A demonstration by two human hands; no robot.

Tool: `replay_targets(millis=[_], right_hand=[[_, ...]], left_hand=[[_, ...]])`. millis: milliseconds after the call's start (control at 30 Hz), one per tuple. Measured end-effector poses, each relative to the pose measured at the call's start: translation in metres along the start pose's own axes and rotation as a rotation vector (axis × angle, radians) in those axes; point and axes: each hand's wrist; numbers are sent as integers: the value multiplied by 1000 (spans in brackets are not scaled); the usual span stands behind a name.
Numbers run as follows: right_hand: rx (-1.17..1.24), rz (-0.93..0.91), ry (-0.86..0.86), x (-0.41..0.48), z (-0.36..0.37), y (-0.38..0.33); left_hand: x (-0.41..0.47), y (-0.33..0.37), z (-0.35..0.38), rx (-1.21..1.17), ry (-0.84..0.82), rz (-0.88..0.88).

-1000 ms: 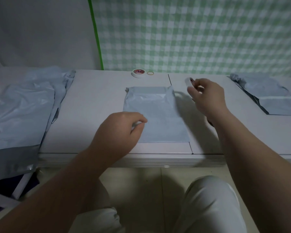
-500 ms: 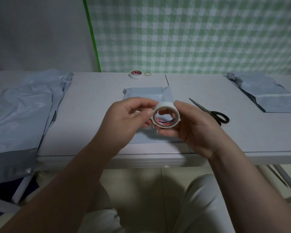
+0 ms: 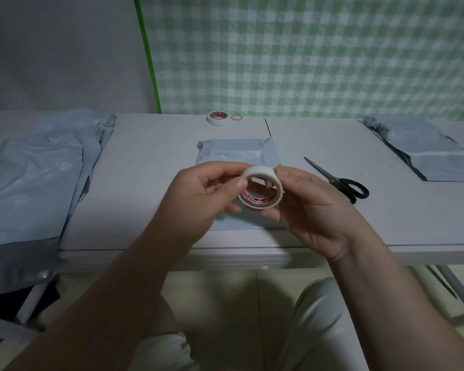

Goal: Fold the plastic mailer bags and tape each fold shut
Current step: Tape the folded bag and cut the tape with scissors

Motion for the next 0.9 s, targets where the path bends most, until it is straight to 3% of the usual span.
replay_targets(millis=[133,467,700,900], right_hand=[[101,50,2,0,4,4],[-254,114,55,2,7,3],[-27,91,108,3,13,5],[-93,114,89,4,12,3]], left_hand=[[-1,-1,-2,-113,86,-43],[-3,1,-4,250,-52,171],[-1,-6,-6,163,0,87],[-2,-7,-11,168,2,104]])
Point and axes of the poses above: each hand's wrist, its own x-axis towards the middle knuckle, its own z-axis out of the palm, y = z × x, and after that the axes turned 9 degrees about y, right-handed
